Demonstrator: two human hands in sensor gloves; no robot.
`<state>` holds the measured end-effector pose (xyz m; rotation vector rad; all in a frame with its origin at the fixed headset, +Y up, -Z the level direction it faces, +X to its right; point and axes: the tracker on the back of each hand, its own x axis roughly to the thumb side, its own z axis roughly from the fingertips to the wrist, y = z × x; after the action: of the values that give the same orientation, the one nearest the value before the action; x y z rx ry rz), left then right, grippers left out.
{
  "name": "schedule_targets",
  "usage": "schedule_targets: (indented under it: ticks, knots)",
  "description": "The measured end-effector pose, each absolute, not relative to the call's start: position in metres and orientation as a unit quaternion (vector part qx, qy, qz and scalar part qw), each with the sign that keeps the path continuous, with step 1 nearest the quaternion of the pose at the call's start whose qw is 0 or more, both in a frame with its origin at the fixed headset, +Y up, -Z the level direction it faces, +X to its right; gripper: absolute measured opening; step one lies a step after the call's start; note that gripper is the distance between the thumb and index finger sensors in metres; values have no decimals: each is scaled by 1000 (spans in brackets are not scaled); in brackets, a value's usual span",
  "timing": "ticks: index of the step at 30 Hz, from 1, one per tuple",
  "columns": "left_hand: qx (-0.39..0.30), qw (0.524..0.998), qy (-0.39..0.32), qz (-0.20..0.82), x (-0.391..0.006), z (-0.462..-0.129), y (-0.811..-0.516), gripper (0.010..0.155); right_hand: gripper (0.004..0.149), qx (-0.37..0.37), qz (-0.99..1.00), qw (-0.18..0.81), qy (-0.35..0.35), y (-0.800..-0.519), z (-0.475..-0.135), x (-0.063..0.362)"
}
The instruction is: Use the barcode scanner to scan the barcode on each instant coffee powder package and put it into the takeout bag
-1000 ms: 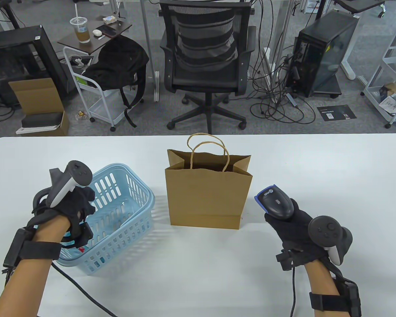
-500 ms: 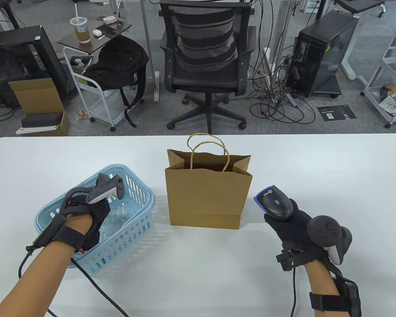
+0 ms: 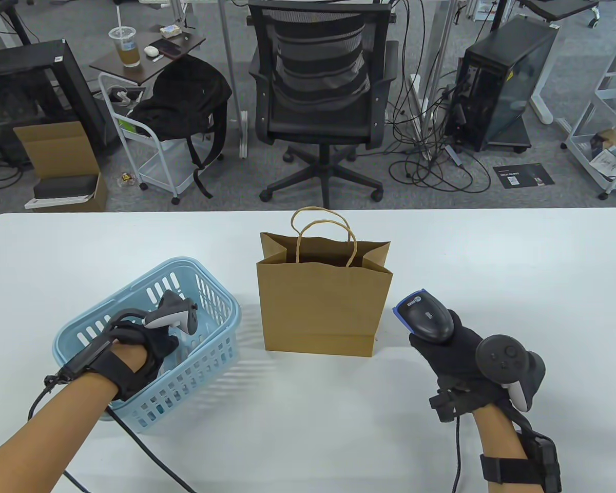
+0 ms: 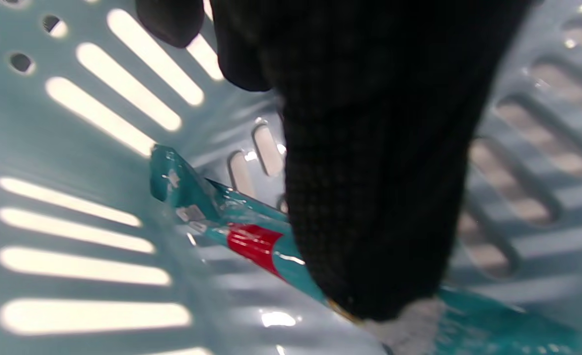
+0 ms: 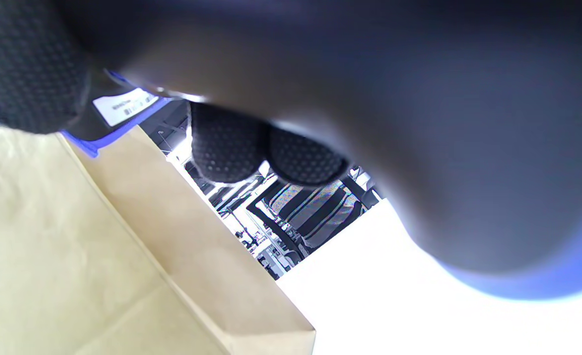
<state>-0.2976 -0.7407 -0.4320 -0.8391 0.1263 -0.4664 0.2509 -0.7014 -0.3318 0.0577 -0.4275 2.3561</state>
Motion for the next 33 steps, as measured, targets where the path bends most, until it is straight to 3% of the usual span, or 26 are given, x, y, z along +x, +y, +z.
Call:
schedule_targets:
  ticks: [14, 19, 22, 27, 29, 33]
  knots:
    - [-472, 847, 76, -232, -304, -429, -761, 141, 67, 24, 917, 363, -163, -702, -333, 249]
    - [-443, 867, 77, -216, -304, -433, -754, 114, 67, 22, 920, 359, -154, -706, -334, 247]
    - [-395, 897, 76, -181, -304, -434, -750, 84, 67, 23, 921, 358, -153, -706, -334, 247]
    - [-380, 907, 78, -163, -306, -434, -748, 89, 67, 24, 920, 360, -154, -706, -334, 247]
    - [-337, 921, 78, -177, -302, -433, -748, 83, 67, 25, 920, 360, -155, -706, -334, 247]
    - [-333, 916, 86, -205, -302, -434, -752, 68, 67, 25, 918, 364, -157, -705, -334, 248]
